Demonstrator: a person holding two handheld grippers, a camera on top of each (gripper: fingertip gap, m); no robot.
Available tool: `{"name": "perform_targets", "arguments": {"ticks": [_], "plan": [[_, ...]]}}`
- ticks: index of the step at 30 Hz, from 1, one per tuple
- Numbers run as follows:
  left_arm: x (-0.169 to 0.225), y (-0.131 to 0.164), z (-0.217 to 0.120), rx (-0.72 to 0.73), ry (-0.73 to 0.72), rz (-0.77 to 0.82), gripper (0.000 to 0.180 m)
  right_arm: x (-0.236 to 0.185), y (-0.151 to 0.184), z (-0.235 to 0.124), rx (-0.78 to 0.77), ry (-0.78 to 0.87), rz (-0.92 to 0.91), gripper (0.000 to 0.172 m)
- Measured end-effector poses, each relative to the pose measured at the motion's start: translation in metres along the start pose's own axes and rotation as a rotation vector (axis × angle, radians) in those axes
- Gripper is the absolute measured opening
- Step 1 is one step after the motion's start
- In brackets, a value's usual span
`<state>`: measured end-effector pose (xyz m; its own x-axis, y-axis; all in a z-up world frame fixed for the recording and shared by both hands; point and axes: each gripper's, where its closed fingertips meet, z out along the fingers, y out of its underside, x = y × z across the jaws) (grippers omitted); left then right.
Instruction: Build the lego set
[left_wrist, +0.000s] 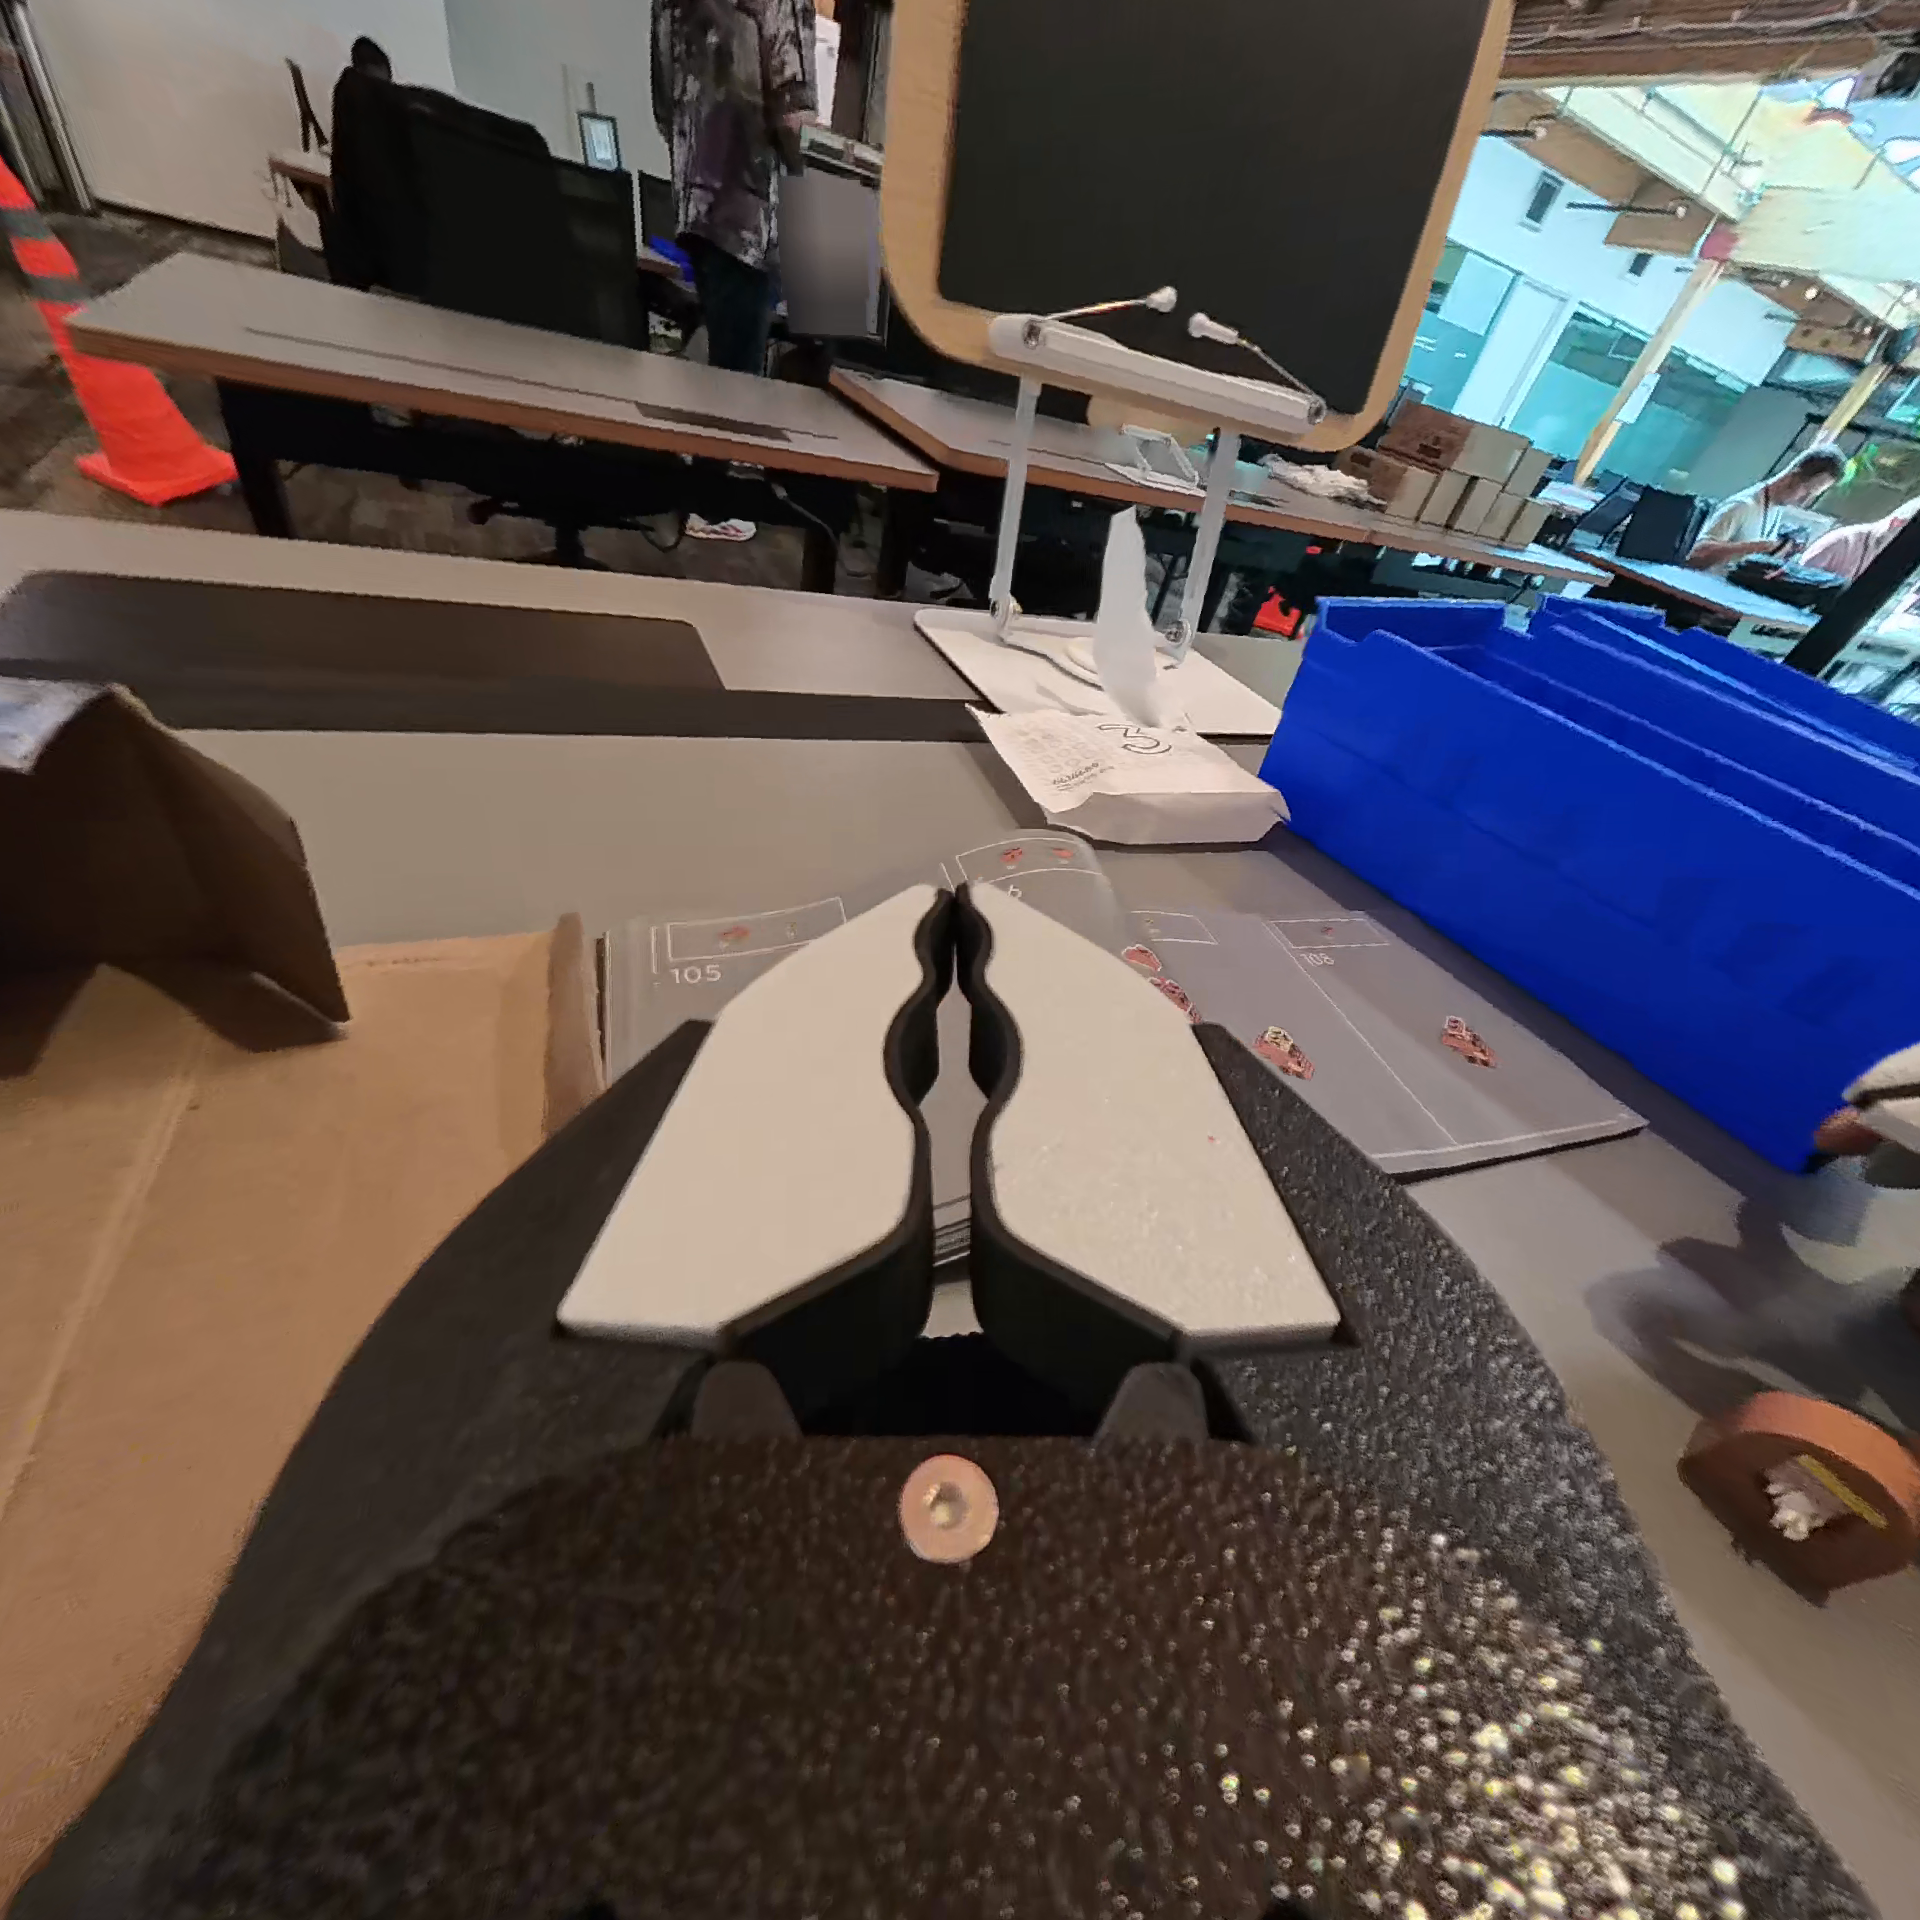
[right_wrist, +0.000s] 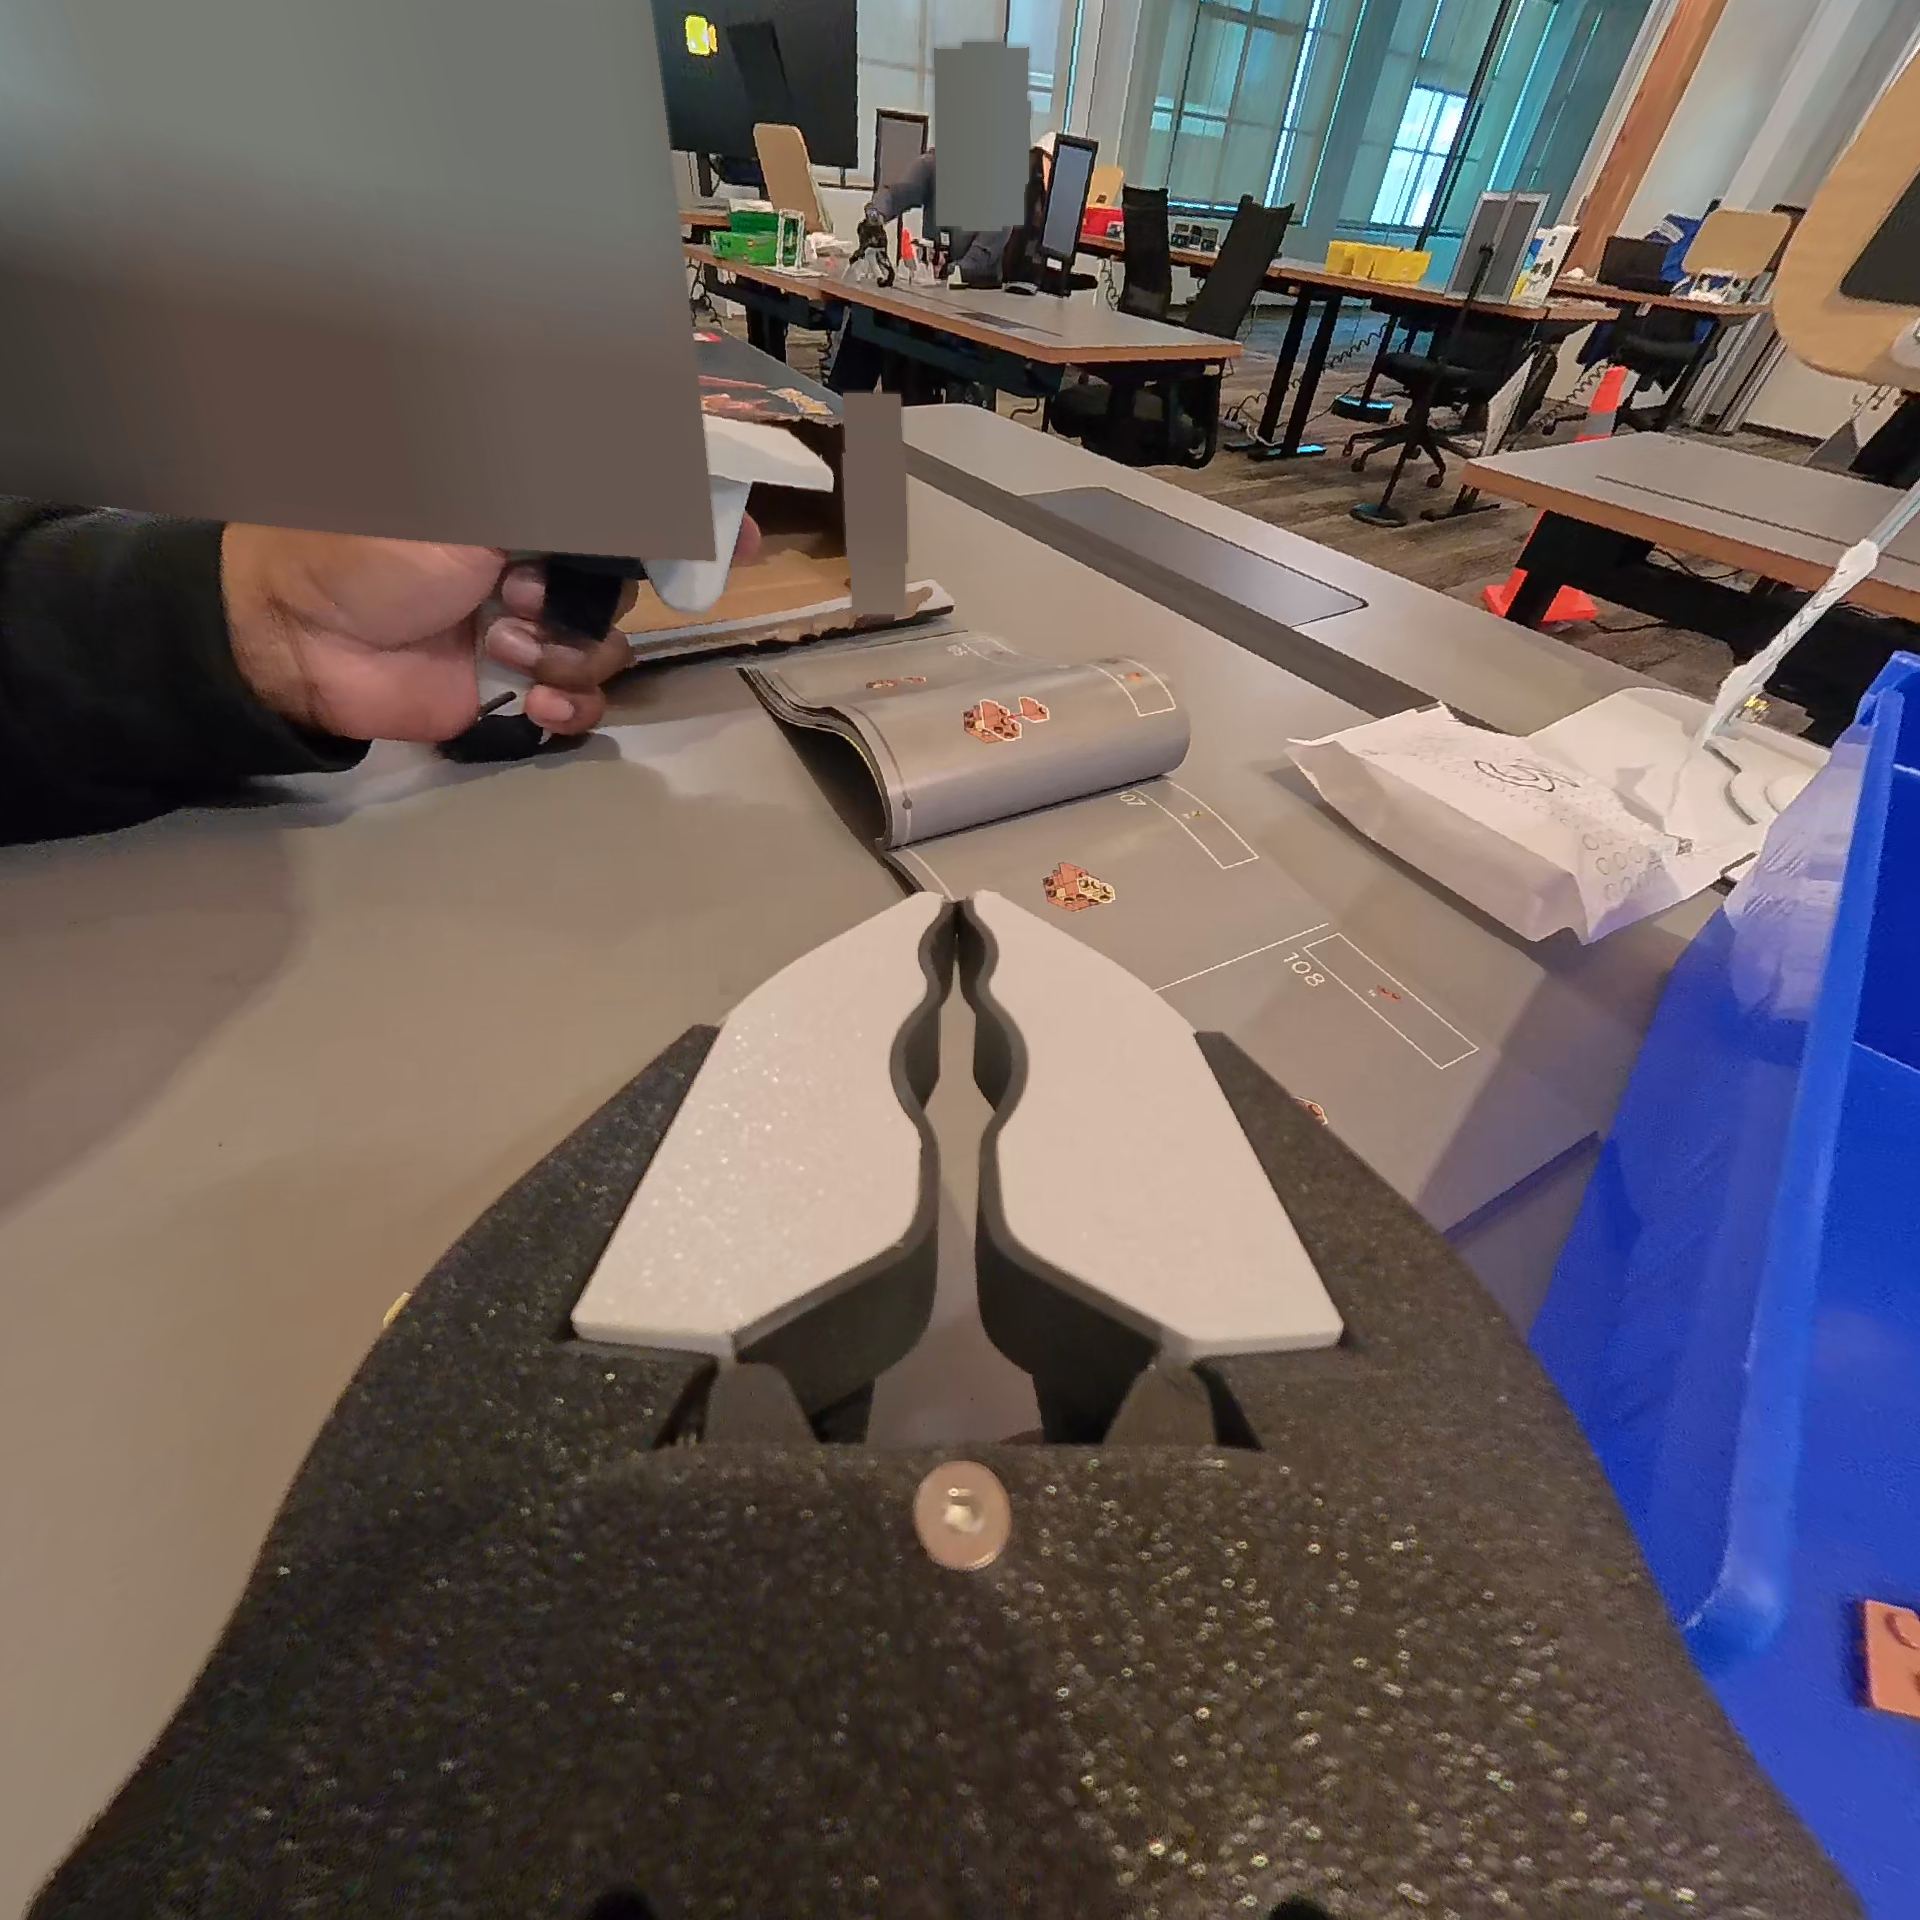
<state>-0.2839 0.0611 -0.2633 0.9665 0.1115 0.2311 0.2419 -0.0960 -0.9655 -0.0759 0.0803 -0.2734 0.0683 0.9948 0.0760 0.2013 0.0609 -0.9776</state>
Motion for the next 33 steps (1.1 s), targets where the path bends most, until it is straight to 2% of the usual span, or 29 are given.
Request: {"name": "perform_targets", "arguments": {"ticks": [4, 22, 29, 33], "plan": [[-0.001, -0.001, 0.0, 0.001, 0.02, -0.07, 0.0, 0.0, 0.0, 0.0, -0.001, 0.0, 0.0, 0.0], [0.007, -0.004, -0.002, -0.001, 0.066, -0.1, 0.0, 0.0, 0.001, 0.001, -0.008, -0.004, -0.002, 0.0], [0.033, -0.03, -0.012, 0.082, 0.216, -0.095, 0.0, 0.001, 0.001, 0.003, -0.015, 0.023, -0.033, 0.0], [0.037, -0.049, -0.021, 0.12, 0.246, 0.022, 0.0, -0.001, -0.008, 0.008, -0.01, 0.048, -0.08, 0.003]]}}
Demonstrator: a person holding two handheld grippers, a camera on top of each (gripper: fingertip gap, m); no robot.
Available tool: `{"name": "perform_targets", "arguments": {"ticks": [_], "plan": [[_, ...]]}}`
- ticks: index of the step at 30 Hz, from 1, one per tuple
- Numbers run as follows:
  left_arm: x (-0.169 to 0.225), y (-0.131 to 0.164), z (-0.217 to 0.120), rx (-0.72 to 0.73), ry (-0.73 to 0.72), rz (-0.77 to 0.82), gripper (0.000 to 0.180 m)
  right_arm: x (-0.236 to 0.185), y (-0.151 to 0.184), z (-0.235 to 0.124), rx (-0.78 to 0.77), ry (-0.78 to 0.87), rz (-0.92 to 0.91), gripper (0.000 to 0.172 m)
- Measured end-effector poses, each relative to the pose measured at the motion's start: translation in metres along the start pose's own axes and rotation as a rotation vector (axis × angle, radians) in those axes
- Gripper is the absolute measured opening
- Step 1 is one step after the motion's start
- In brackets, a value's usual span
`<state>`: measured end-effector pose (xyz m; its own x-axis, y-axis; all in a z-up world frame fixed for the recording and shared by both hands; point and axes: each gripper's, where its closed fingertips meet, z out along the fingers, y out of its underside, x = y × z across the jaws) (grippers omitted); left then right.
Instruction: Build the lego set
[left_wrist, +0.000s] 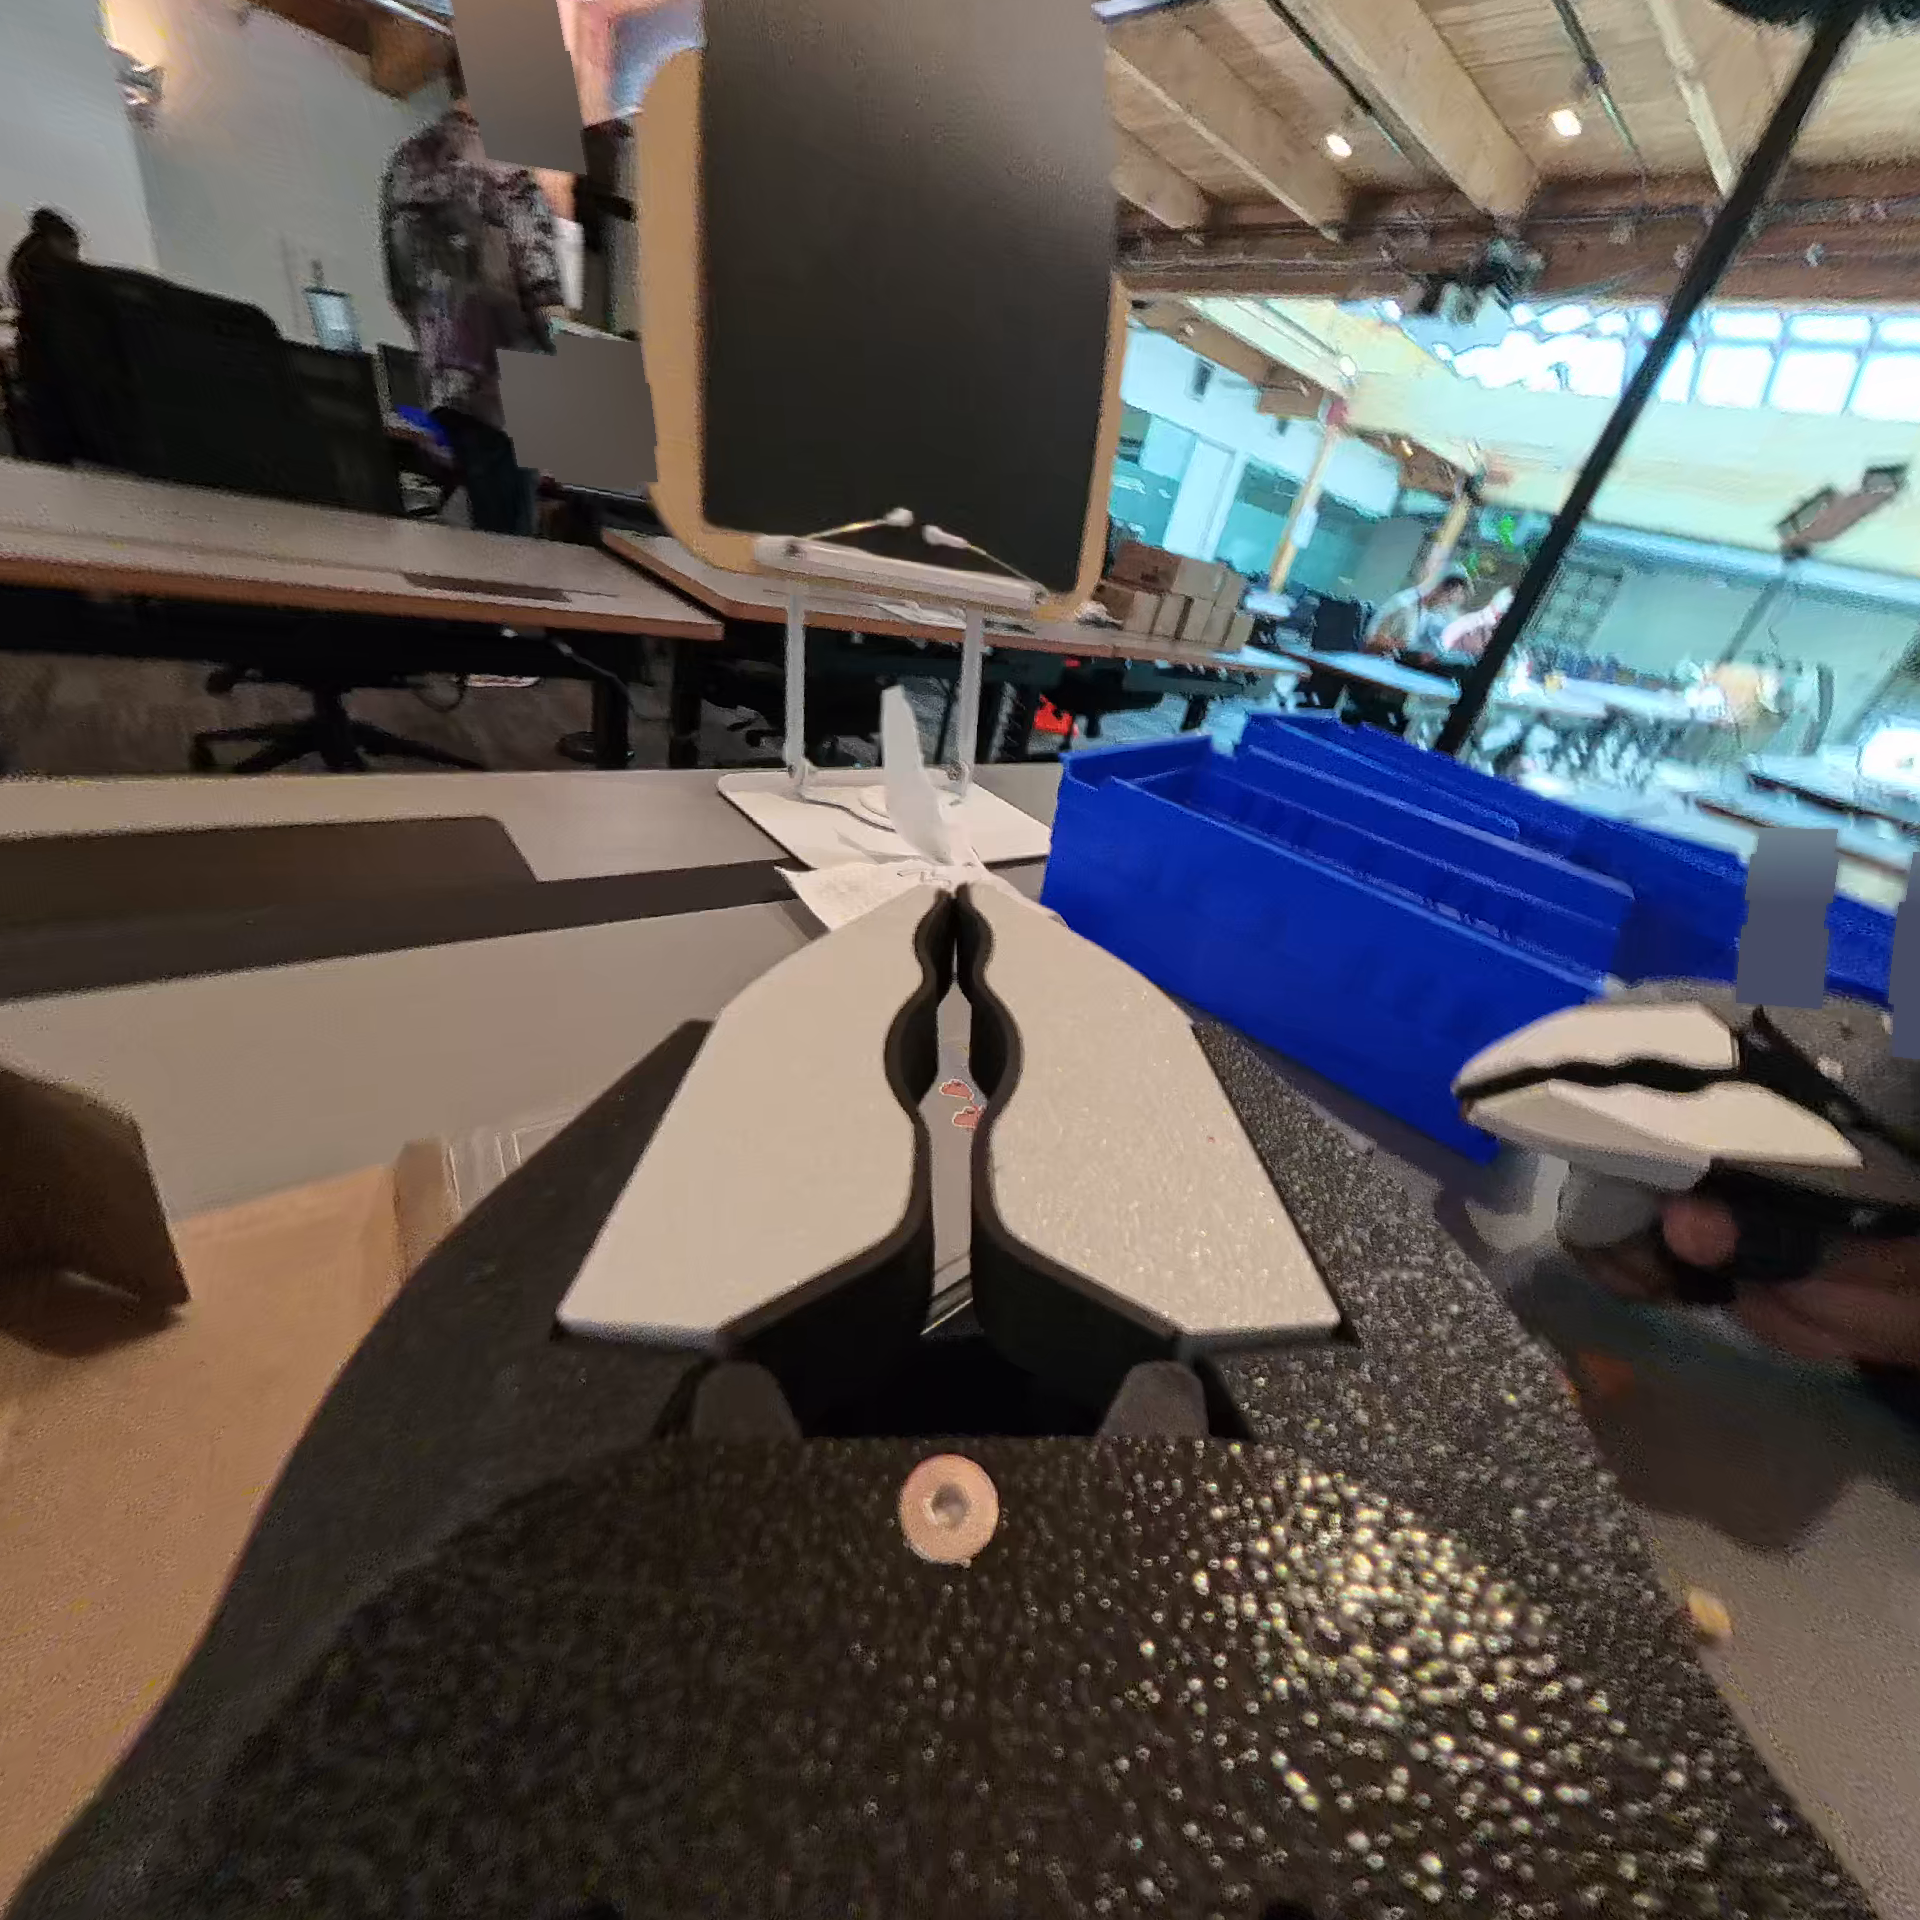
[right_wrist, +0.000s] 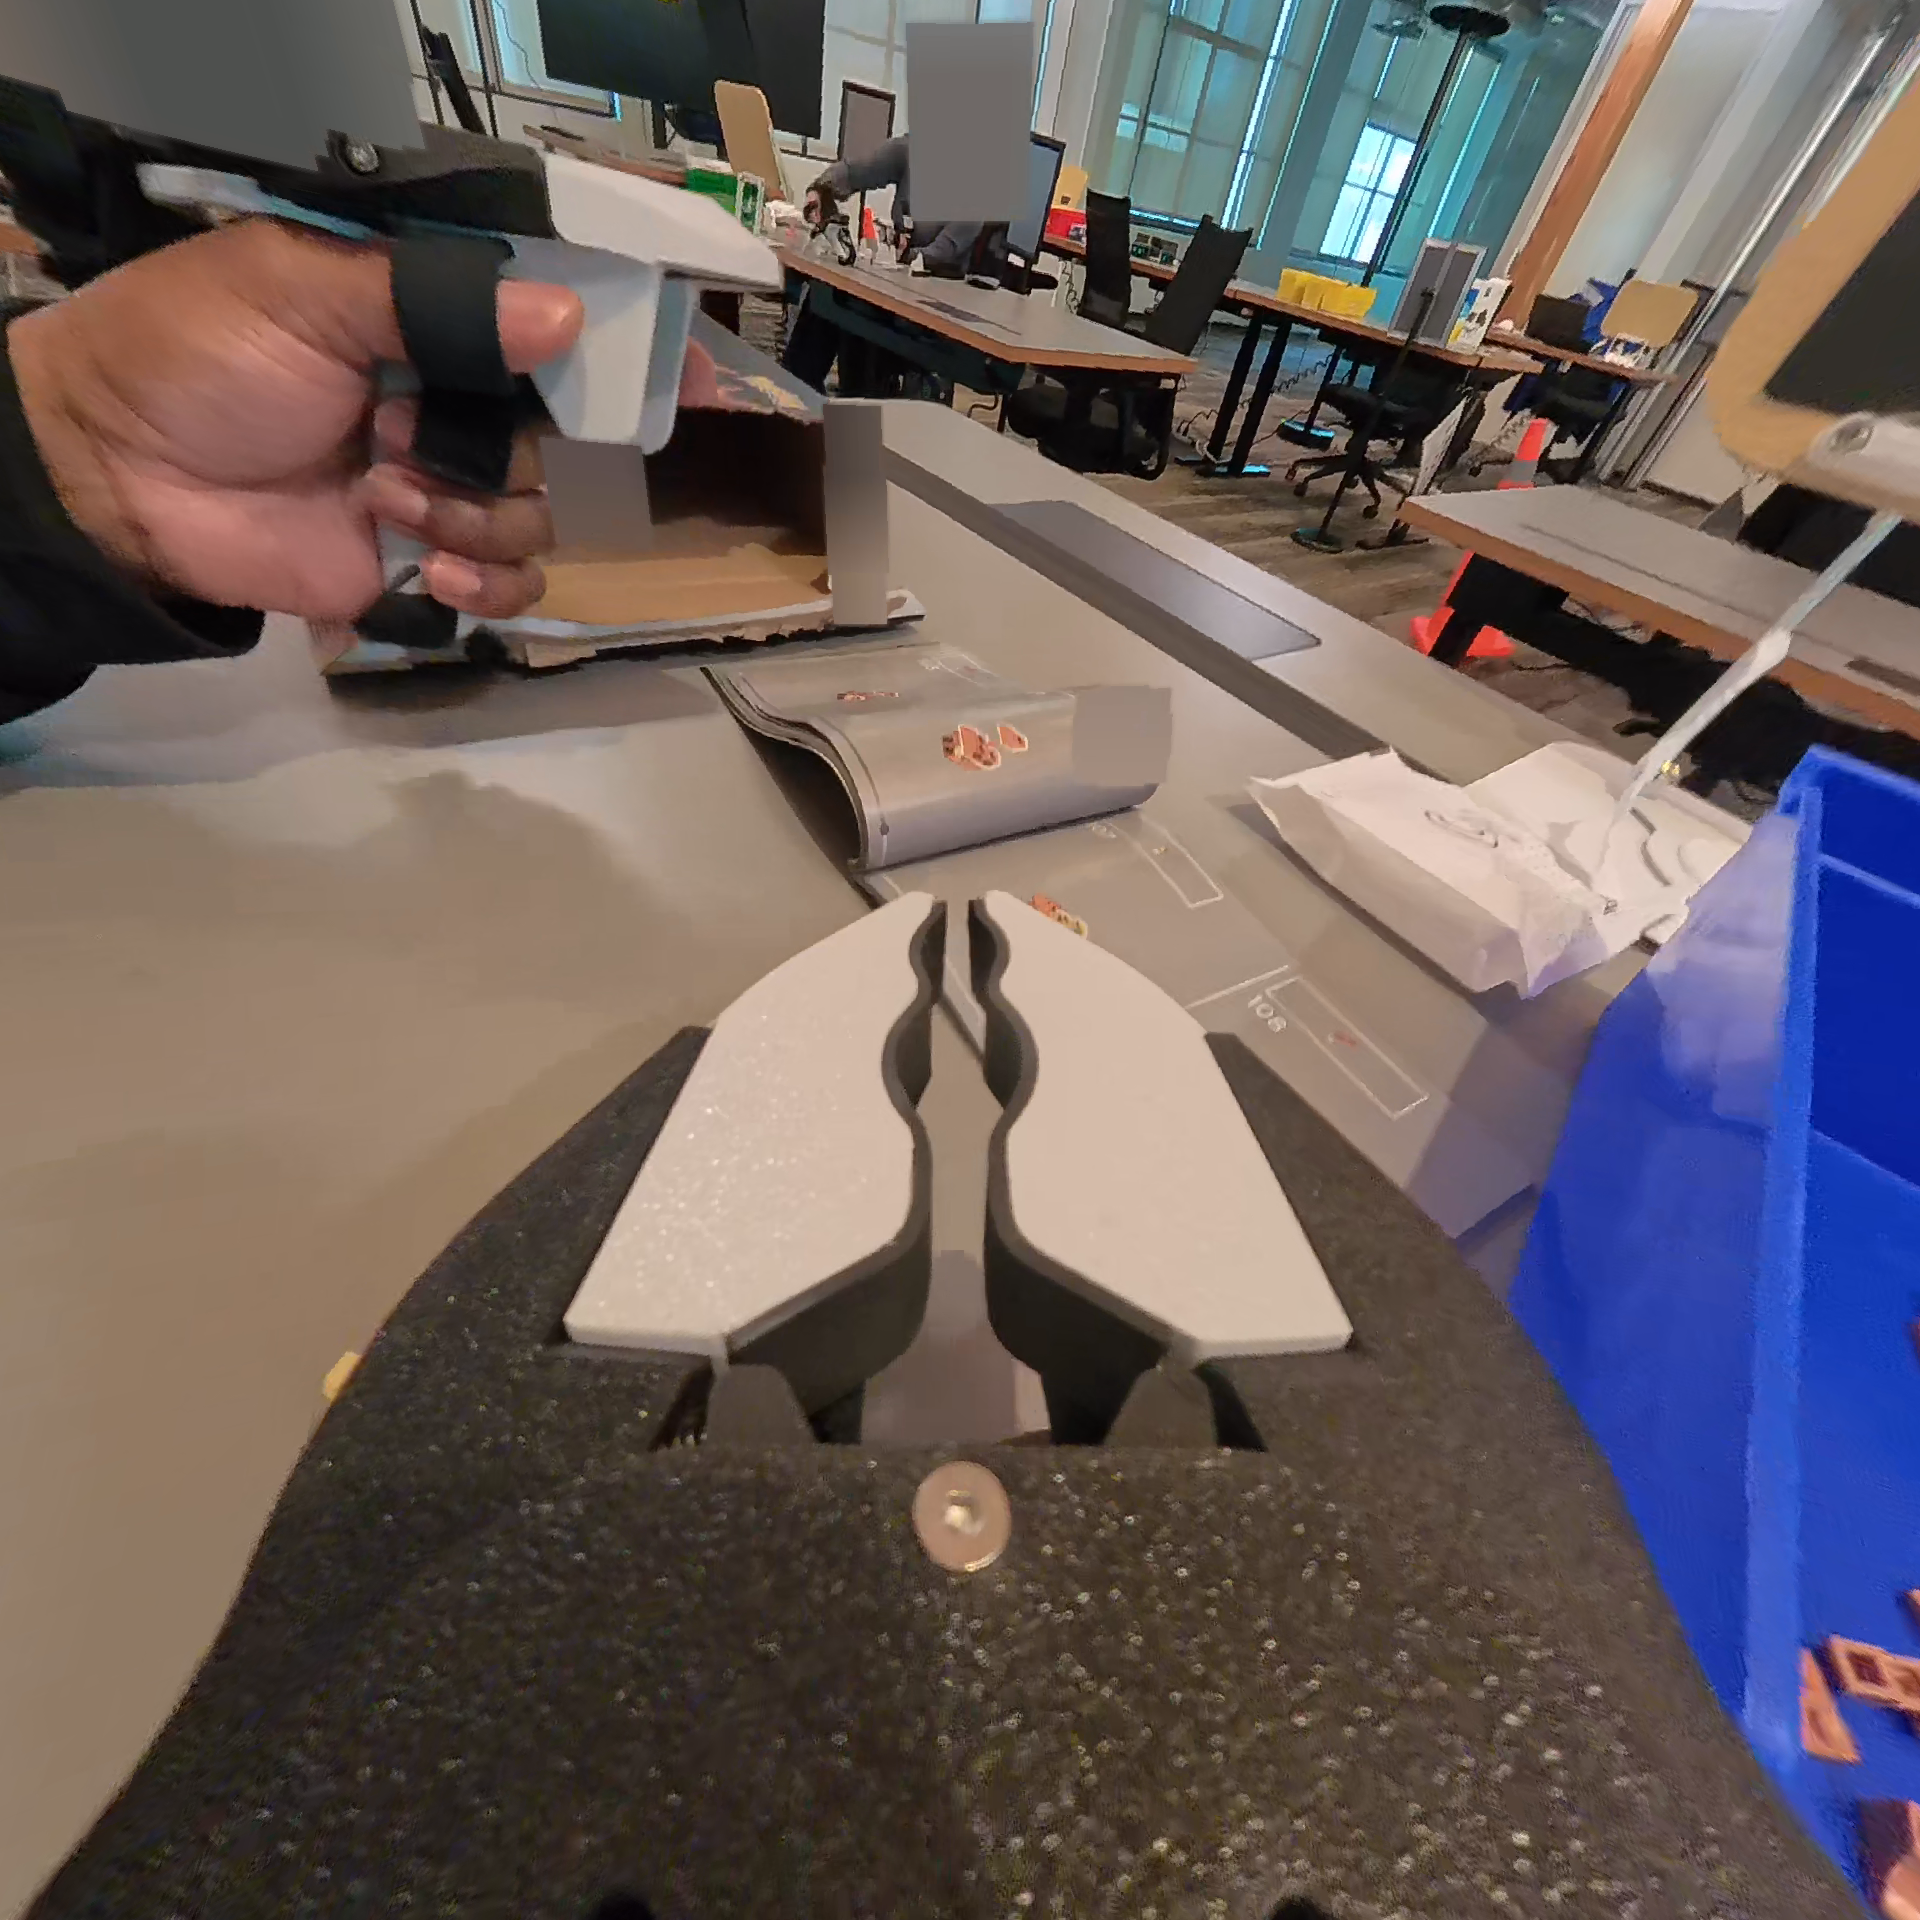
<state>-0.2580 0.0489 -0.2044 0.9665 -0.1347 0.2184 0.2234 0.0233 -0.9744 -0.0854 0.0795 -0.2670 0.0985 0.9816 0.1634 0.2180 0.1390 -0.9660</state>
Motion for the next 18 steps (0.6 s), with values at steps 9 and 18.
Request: {"name": "perform_targets", "arguments": {"ticks": [9, 18], "plan": [[-0.001, 0.066, -0.012, -0.572, 0.108, 0.394, 0.016, -0.015, -0.049, 0.022, -0.044, -0.032, -0.125, 0.013], [0.014, 0.117, -0.006, -0.751, 0.103, 0.286, 0.04, -0.001, -0.045, 0.063, -0.121, -0.026, -0.124, 0.022]]}}
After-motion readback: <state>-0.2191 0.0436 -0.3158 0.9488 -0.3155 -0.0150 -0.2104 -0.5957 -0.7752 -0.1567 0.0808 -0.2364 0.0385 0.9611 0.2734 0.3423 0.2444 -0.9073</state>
